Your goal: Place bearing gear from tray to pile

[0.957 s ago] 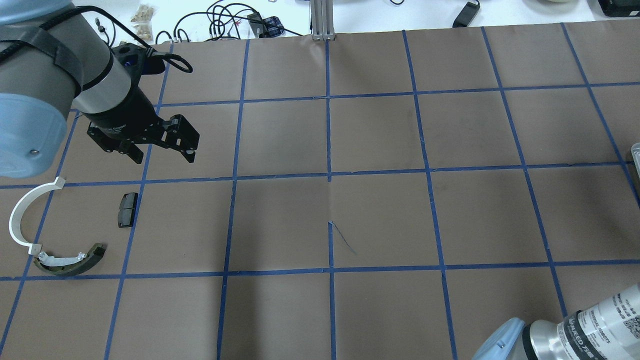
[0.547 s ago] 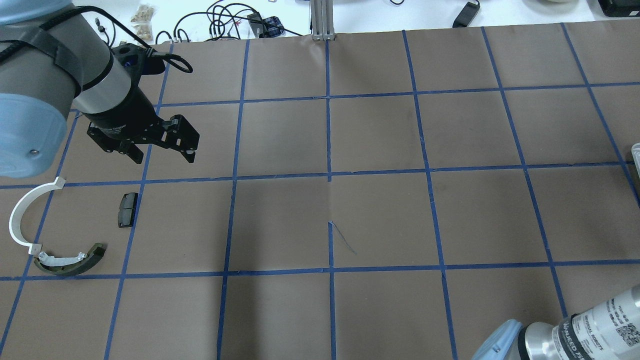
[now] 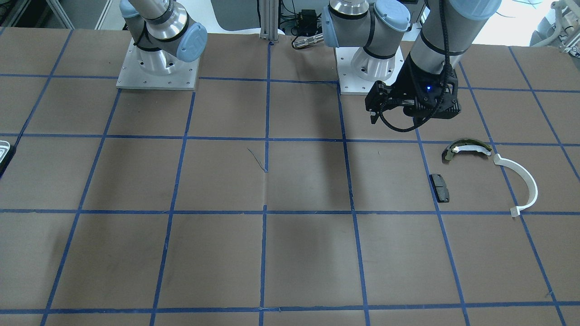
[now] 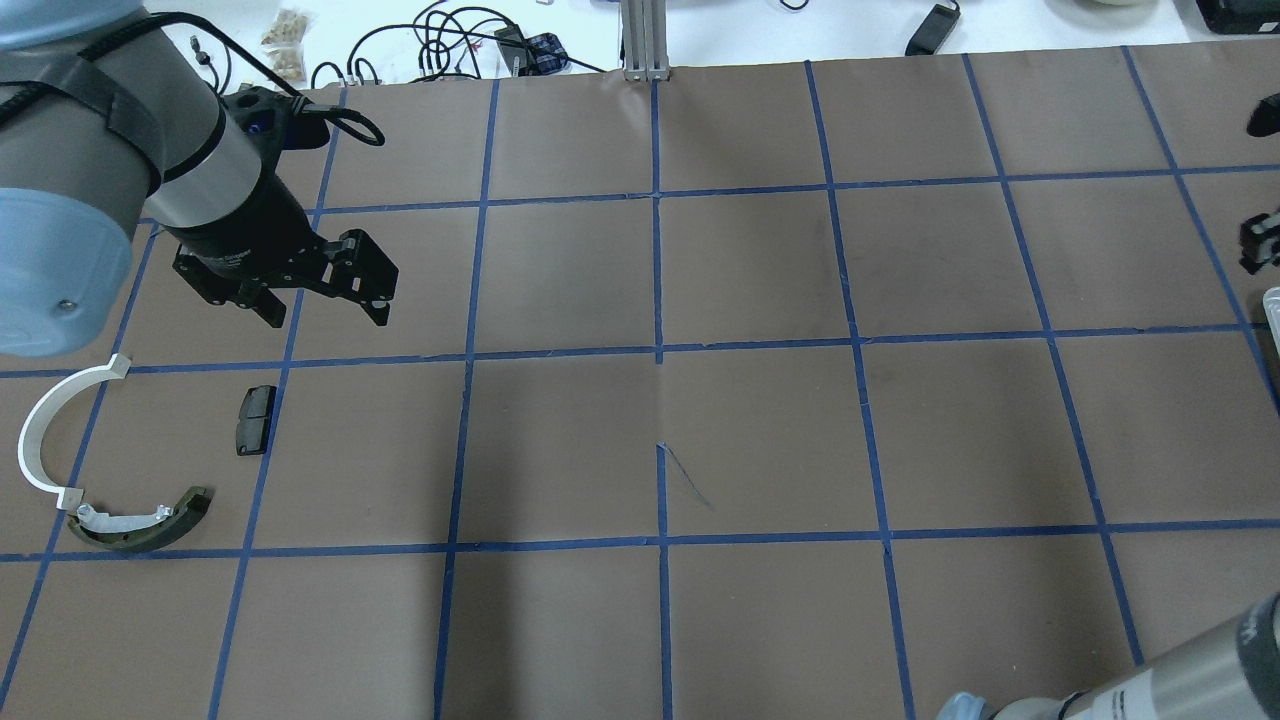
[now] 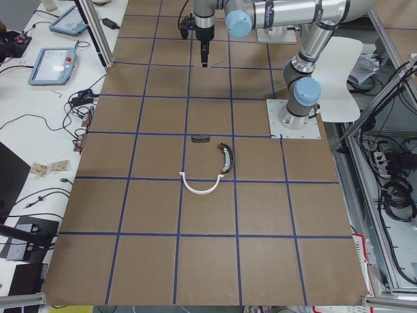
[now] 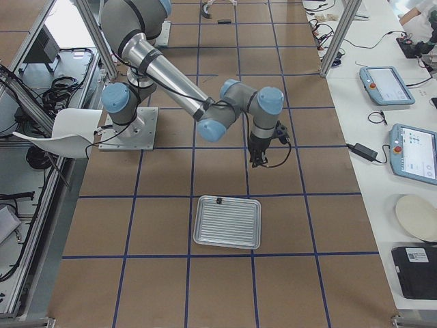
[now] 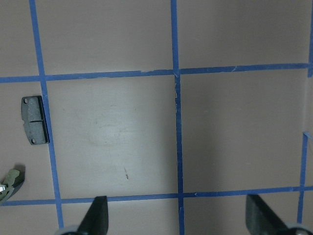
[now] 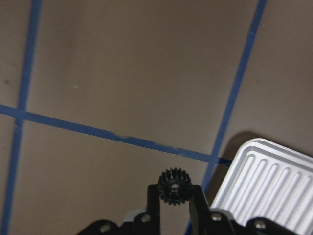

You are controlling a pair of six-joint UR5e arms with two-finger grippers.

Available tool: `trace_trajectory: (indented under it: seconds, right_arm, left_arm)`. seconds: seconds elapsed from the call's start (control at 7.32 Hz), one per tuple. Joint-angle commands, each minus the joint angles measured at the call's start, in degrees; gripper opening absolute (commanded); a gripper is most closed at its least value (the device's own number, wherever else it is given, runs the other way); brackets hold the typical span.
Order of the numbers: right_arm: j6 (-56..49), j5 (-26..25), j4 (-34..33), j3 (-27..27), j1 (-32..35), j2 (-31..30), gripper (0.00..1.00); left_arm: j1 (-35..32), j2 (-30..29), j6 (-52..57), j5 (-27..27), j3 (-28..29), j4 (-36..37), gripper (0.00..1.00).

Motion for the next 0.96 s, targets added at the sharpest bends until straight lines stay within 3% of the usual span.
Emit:
trace_trajectory:
  seconds: [0.0, 0.41, 0.82]
  right_arm:
    - [16.18, 2.43, 3.79, 4.75, 14.40, -5.16, 0.00]
    - [42.89, 5.88, 0.48, 8.55, 35.84, -5.62, 0.00]
    - [62.44, 10.09, -6.44, 9.51, 50.37, -2.21, 0.00]
  left_arm:
    - [0.42, -0.15, 0.42, 0.02, 0.00, -0.07, 1.00]
    - [0.51, -0.41, 2.27, 0.02, -0.17, -0.16, 1.00]
    - [0.68, -0.93, 2.27, 0.20, -0.61, -0.07, 1.00]
